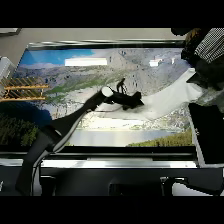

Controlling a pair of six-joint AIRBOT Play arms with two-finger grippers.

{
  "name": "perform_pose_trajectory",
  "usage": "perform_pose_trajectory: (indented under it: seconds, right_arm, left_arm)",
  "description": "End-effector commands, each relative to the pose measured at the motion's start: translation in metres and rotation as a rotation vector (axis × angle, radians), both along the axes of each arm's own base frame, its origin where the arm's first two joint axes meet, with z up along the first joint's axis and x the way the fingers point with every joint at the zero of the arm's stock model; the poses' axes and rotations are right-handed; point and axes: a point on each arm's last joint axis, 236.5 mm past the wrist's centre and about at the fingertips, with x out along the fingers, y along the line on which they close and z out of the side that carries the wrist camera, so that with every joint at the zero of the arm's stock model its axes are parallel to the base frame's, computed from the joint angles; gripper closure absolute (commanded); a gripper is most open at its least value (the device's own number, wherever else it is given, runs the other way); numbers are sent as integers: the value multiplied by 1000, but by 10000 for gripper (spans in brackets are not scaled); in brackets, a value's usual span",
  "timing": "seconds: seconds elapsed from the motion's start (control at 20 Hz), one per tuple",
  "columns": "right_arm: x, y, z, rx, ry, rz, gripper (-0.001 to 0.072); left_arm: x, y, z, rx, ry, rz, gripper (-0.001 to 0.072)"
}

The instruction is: Fold the clothes and pants, and hang the long-sleeved shirts on hangers.

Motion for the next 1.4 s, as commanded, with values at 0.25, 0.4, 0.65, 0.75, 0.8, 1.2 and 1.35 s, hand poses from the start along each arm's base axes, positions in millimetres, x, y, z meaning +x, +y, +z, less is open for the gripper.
perform_pose_trajectory:
  seconds: [0.25,0.4,0.65,0.75,0.8,1.2,1.35]
  right_arm:
    - [21,131,-11,95,8,135,681]
    - [25,184,-34,84,40,171,681]
    - [35,269,-81,124,76,207,681]
    - [39,292,-99,134,81,212,681]
    - [41,301,-107,137,85,211,681]
    - [56,323,-153,156,111,180,681]
    - [60,324,-162,157,116,171,681]
  left_arm:
    - [48,265,139,317,-230,62,687]
    - [32,351,178,438,-260,138,686]
    - [14,431,235,495,-351,300,686]
    - [8,442,239,507,-361,311,686]
    - [6,444,237,513,-357,303,686]
    - [3,445,225,519,-334,279,686]
    - [4,446,226,520,-339,280,686]
